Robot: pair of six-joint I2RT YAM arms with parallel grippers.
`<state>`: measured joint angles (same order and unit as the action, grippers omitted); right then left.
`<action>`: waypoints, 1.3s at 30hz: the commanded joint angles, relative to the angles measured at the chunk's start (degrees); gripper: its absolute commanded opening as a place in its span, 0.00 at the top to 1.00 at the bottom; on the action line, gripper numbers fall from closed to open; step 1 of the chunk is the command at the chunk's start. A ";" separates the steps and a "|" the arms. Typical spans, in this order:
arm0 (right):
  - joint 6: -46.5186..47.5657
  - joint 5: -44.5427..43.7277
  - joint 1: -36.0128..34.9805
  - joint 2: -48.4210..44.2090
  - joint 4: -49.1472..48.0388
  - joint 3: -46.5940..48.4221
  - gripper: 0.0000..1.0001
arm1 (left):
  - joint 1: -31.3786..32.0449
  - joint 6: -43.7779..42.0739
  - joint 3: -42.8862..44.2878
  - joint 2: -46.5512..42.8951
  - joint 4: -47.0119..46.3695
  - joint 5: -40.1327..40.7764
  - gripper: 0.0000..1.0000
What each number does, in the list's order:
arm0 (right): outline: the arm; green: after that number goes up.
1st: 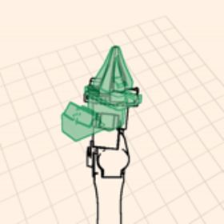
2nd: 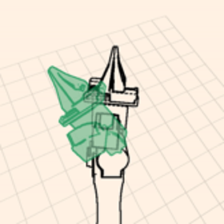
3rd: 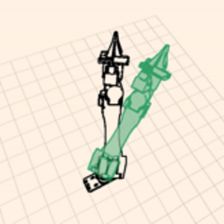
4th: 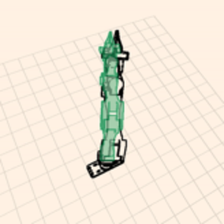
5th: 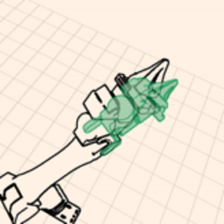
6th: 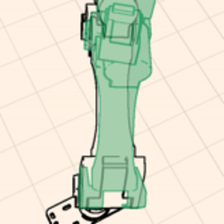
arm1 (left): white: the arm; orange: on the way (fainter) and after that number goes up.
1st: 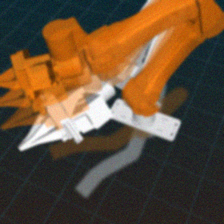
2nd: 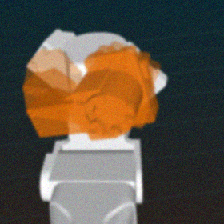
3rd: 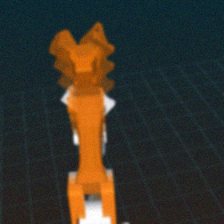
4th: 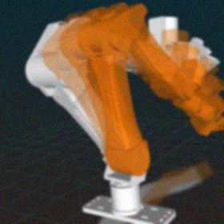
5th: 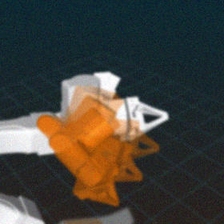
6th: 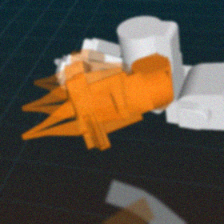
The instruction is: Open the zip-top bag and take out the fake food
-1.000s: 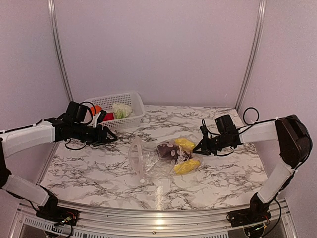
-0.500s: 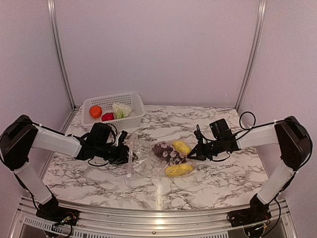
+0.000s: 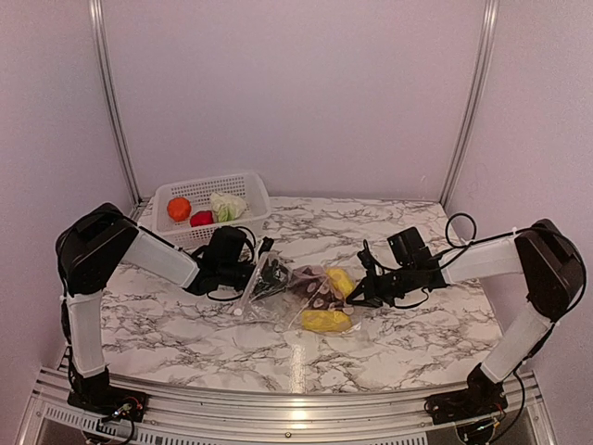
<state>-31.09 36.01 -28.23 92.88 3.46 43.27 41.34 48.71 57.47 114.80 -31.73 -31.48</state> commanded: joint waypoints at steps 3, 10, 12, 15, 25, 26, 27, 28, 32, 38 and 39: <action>0.58 1.78 -0.91 1.31 0.73 0.36 1.00 | 1.75 1.04 4.69 5.84 -2.02 -0.89 0.26; 2.50 1.17 -0.90 3.70 2.91 2.67 1.00 | 3.34 0.24 10.43 10.64 1.68 -0.17 0.23; 2.73 1.06 -0.95 4.04 3.26 3.16 1.00 | 3.46 0.24 11.61 11.43 3.05 0.47 0.31; 3.02 0.72 -0.93 4.17 3.83 3.74 1.00 | 3.10 0.64 11.13 10.98 3.08 1.54 0.53; 1.98 -0.23 1.67 0.98 2.12 1.00 1.00 | -0.61 -1.57 3.55 -0.10 4.71 -0.79 0.98; 1.62 -0.14 2.42 0.58 1.57 0.57 1.00 | -0.91 -2.50 2.73 -1.62 5.91 -1.00 1.00; 0.99 -0.03 3.18 0.14 0.64 0.07 1.00 | -1.25 -3.49 1.87 -3.04 7.56 -1.03 1.00; 0.35 0.21 4.04 -0.22 -0.41 -0.59 1.00 | -1.53 -4.61 1.19 -4.51 9.30 -1.12 1.00; -1.30 -0.17 6.36 -1.02 -2.89 -1.42 1.00 | -2.46 -8.58 -1.72 -10.24 15.46 -1.74 1.00; -1.00 -0.83 7.35 -0.33 -3.00 -1.26 1.00 | -3.80 -14.12 -3.46 -17.46 25.32 -2.04 1.00; -1.07 -0.73 7.53 -0.15 -2.98 -1.33 1.00 | -4.02 -14.82 -3.60 -18.23 26.78 -1.97 1.00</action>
<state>-31.55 41.89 -24.18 92.25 -3.70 43.40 40.91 39.35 55.51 101.80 -16.12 -34.68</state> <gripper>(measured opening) 0.005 0.095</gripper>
